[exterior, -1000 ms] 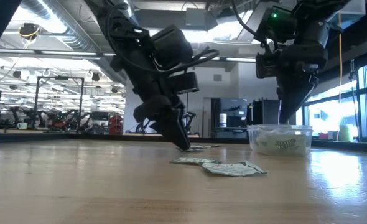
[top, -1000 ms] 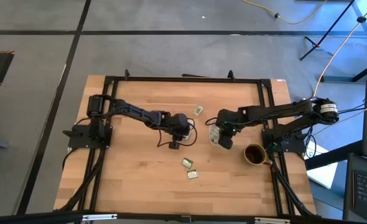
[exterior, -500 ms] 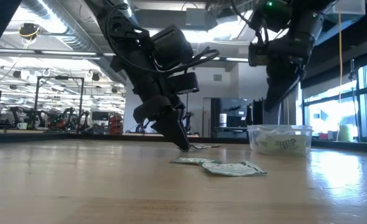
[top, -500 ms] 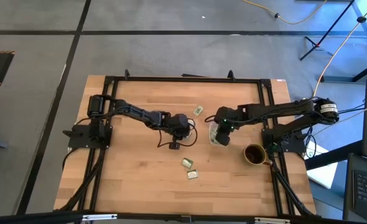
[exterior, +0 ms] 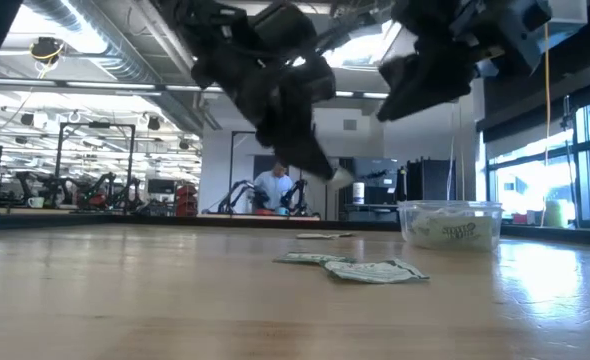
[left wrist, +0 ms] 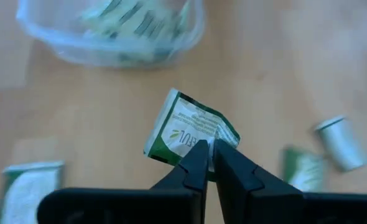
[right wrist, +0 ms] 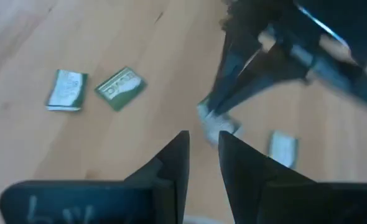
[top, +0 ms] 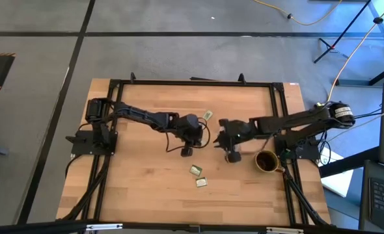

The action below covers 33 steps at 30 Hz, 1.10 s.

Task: Pick and place items into bin
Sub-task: Put the truvia packet into the transparent bin

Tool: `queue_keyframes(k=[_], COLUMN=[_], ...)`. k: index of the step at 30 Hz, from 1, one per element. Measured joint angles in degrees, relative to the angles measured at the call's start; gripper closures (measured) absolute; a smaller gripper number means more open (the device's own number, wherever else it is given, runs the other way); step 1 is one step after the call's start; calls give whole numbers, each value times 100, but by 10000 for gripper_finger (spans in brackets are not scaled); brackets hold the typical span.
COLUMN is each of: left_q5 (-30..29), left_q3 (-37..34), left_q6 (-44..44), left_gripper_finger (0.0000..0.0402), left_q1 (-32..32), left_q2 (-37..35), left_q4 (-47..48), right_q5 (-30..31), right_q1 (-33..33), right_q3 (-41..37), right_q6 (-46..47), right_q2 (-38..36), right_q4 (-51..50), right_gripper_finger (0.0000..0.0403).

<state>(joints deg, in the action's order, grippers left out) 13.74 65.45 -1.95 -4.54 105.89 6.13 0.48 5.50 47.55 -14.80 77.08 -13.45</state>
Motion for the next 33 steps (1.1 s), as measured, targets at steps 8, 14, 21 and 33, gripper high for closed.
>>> queue_keyframes(k=[8, 14, 21, 33], left_q5=[837, 845, 848, 1336], left_q3=[285, 295, 297, 297], left_q6=[780, 1210, 1344, 1641], left_gripper_finger=[379, 383, 384, 384], left_q1=[3, 4, 18, 85], left_q2=[-41, -41, -41, -41], left_q4=[-424, -926, -957, -1476], right_q5=[790, 814, 1126, 1156], right_q1=[574, 756, 793, 793], right_q3=[0, 0, 0, 0], right_q6=[-746, -676, -473, -474], right_q2=[0, 0, 0, 0], right_q4=[283, 268, 167, 64], right_gripper_finger=[313, 313, 313, 313])
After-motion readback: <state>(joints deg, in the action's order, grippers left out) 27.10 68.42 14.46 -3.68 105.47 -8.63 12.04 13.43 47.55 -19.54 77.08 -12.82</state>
